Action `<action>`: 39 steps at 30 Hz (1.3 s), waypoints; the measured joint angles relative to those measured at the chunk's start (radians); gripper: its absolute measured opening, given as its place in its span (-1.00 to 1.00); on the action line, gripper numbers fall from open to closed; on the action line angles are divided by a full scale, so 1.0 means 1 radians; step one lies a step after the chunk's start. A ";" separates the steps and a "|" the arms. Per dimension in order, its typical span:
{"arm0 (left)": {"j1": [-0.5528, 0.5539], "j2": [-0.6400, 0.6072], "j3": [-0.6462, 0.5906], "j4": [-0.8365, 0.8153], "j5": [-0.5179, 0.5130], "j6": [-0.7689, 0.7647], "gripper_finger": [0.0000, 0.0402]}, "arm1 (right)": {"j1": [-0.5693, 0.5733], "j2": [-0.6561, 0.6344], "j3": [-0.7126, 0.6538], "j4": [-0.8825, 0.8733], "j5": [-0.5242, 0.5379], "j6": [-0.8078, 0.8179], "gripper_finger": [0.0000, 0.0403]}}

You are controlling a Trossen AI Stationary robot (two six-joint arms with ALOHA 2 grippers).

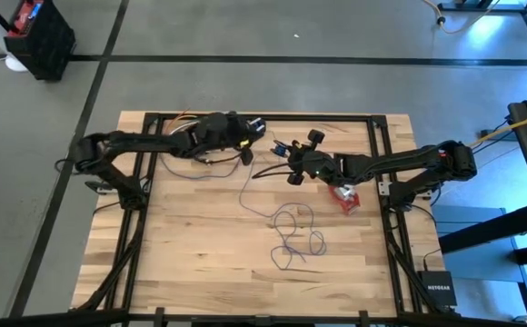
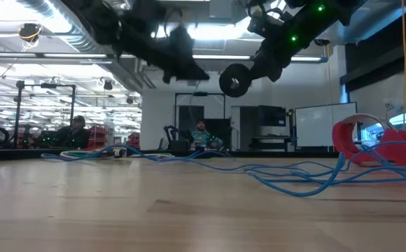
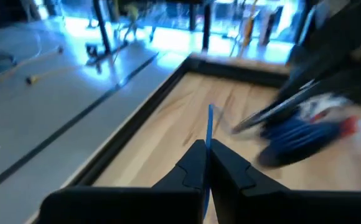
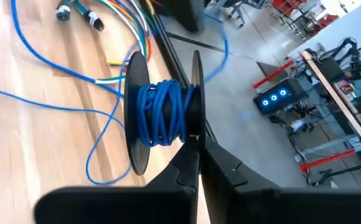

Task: Coil cords
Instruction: Coil the blue wire onto the spool

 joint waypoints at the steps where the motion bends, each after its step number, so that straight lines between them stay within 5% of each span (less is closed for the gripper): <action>1: -0.013 -0.018 0.000 -0.008 0.000 -0.002 -0.97 | -0.001 0.000 0.000 0.001 0.008 0.006 -0.94; 10: -0.171 -0.041 0.000 -0.033 -0.042 0.024 -0.98 | -0.013 0.000 0.000 0.017 0.058 0.035 -0.94; 30: -0.263 0.017 0.001 0.152 -0.067 0.035 -0.98 | -0.018 0.036 0.000 0.489 -0.163 0.066 -0.94; 39: -0.255 0.026 0.000 0.114 -0.082 0.055 -0.96 | -0.013 -0.041 -0.001 0.533 -0.225 0.096 -0.94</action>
